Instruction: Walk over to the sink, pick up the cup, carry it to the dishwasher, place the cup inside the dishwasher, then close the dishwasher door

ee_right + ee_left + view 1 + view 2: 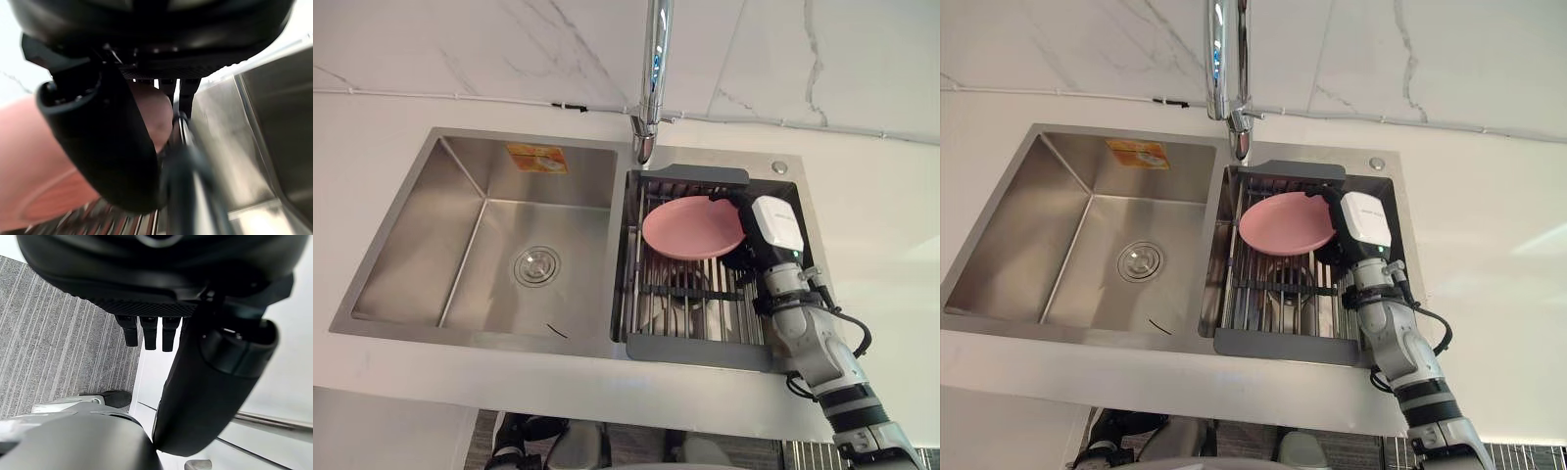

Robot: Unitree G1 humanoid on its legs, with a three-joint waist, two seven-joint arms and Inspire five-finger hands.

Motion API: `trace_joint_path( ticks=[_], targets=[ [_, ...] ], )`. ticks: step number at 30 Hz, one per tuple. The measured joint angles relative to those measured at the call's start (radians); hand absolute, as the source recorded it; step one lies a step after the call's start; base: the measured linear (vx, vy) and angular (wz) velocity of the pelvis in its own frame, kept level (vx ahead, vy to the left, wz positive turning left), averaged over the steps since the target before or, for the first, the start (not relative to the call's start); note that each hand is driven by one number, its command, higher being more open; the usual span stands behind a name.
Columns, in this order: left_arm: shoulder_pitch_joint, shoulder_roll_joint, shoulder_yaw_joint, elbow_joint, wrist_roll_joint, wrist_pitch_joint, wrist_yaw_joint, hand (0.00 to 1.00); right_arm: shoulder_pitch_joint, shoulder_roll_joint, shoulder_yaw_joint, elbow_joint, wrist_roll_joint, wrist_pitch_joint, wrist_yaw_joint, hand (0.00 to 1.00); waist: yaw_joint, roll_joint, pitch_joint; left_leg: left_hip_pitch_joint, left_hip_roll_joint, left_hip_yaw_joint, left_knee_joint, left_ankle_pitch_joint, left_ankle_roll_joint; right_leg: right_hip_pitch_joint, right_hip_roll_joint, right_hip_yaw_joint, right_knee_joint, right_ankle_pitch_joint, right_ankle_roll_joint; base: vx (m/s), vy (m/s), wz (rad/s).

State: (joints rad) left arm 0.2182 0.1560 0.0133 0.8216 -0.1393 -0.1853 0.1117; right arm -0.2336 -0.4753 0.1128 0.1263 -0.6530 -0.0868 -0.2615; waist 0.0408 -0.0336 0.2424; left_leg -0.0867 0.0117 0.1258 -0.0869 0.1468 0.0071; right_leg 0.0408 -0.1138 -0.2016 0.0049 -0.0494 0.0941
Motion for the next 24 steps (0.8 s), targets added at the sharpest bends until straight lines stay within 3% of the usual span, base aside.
trace_joint_path(
  ticks=[10, 20, 24],
  targets=[
    [-0.008, 0.000, 0.000, 0.000, -0.004, -0.003, 0.000, 0.90, 0.007, 0.034, -0.007, -0.013, 0.005, -0.012, -0.009, 0.30, -0.002, 0.000, 0.001, 0.002, 0.003, 0.002, 0.000, 0.002, 0.001, -0.006, -0.001, 0.004, 0.013, -0.001, 0.000, -0.02, 0.003, -0.01],
    [-0.011, -0.003, 0.000, 0.001, 0.000, -0.002, 0.003, 0.90, 0.195, 0.118, -0.112, -0.387, 0.041, -0.080, -0.032, 0.30, -0.007, -0.002, 0.000, 0.062, 0.011, 0.048, -0.001, -0.009, -0.005, 0.030, 0.001, 0.047, 0.014, 0.001, -0.003, 0.00, 0.001, -0.13],
    [-0.005, 0.000, 0.001, 0.010, 0.000, 0.004, 0.015, 0.90, 0.255, 0.135, -0.187, -0.451, 0.062, -0.092, -0.060, 0.30, -0.032, -0.005, -0.003, 0.073, 0.013, 0.063, -0.001, -0.012, -0.007, 0.031, 0.001, 0.063, 0.014, 0.003, -0.005, -0.05, 0.021, -0.13]
  ],
)
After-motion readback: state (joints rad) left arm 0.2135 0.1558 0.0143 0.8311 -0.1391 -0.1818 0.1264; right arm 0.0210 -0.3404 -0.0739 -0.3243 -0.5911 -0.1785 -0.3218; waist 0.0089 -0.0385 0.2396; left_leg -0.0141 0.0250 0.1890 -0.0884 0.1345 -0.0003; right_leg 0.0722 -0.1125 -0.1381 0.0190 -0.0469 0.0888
